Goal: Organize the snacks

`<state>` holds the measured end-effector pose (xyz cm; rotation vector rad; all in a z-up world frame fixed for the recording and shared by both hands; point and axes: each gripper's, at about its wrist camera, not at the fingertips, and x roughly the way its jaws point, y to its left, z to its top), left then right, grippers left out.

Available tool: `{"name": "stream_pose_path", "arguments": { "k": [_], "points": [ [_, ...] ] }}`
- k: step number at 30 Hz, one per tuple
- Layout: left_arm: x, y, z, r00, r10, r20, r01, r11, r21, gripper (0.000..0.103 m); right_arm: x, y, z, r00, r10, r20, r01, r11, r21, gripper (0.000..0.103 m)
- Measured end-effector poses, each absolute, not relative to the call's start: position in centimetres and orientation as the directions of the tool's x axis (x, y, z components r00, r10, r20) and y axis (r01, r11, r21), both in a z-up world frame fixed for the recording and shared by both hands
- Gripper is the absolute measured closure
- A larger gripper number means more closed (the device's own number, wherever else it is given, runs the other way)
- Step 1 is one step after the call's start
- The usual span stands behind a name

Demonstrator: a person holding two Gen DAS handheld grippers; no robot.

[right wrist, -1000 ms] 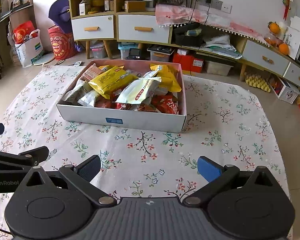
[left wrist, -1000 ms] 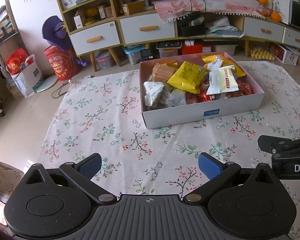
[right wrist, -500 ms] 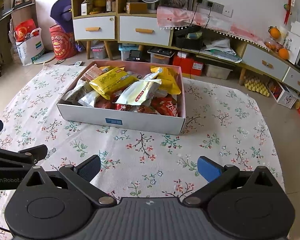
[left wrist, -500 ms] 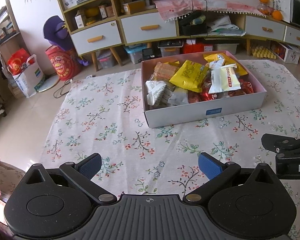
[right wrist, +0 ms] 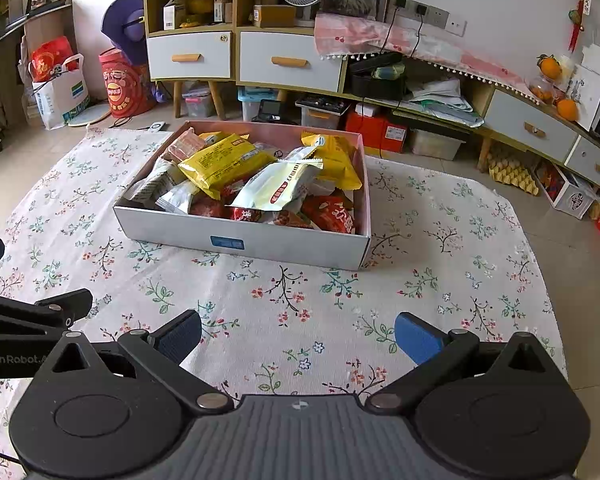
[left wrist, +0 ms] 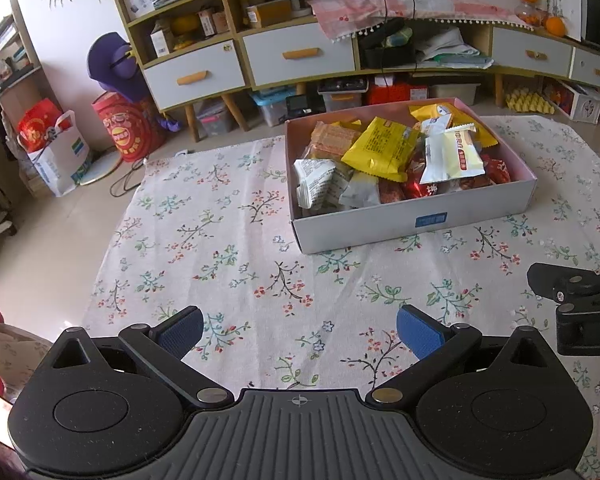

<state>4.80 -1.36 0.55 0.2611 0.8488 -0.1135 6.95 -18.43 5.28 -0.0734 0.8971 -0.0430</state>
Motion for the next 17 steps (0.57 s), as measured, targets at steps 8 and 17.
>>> {"name": "stream_pose_path", "arguments": {
  "k": [8, 17],
  "points": [
    [4.83, -1.32, 0.51, 0.655, 0.005, -0.756, 0.208, 0.96, 0.186, 0.0, 6.94, -18.37, 5.16, 0.62, -0.07, -0.782, 0.004, 0.996, -0.087, 0.017],
    [4.86, -1.36, 0.2, 0.648, -0.012, -0.761, 0.225, 0.959, 0.176, 0.0, 6.92, -18.27, 5.13, 0.618, -0.071, -0.783, 0.002, 0.996, -0.089, 0.017]
  ]
}}
